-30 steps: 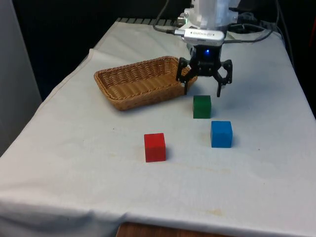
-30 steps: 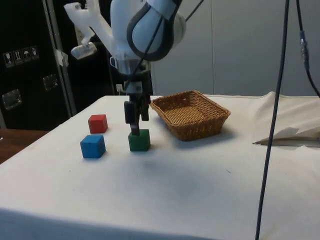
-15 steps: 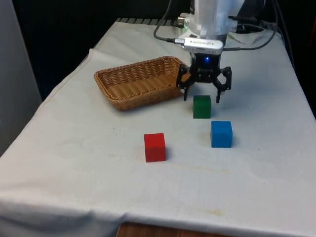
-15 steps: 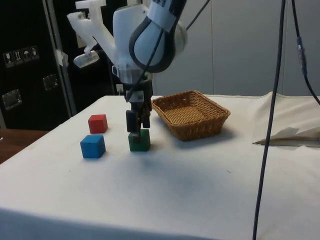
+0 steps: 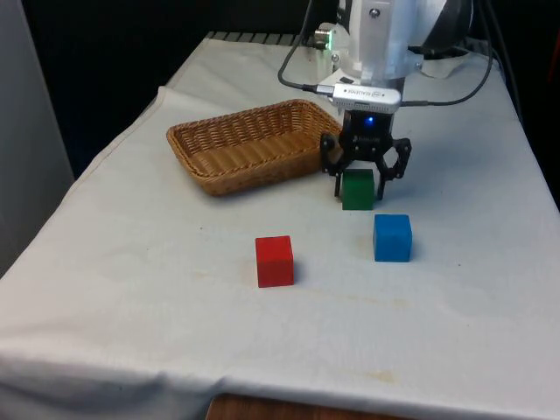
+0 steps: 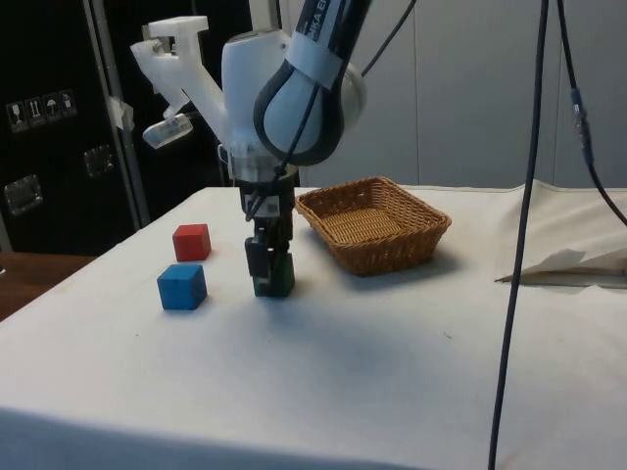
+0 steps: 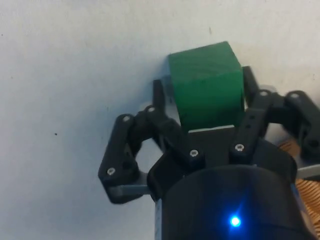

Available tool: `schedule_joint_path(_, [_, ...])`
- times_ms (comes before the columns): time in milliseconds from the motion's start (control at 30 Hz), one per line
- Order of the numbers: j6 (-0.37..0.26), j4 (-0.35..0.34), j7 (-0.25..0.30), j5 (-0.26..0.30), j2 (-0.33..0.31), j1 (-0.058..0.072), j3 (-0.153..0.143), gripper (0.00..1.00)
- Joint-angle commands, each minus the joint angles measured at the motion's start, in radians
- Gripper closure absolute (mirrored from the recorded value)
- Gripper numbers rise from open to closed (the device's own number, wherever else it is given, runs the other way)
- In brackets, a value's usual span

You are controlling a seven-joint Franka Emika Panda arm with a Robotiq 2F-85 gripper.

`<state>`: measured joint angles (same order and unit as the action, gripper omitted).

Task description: Pick up exactly two blocks and place them into the basket.

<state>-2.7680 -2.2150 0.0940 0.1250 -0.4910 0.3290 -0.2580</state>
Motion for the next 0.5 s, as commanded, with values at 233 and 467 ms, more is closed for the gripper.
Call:
schedule_joint_path(233, [-0.012,-0.009,-0.003,0.003,0.005,0.002,0.002,1.0])
schedule_joint_path(467, [-0.002,-0.017,-0.005,-0.003,0.025,0.006,-0.005,0.99])
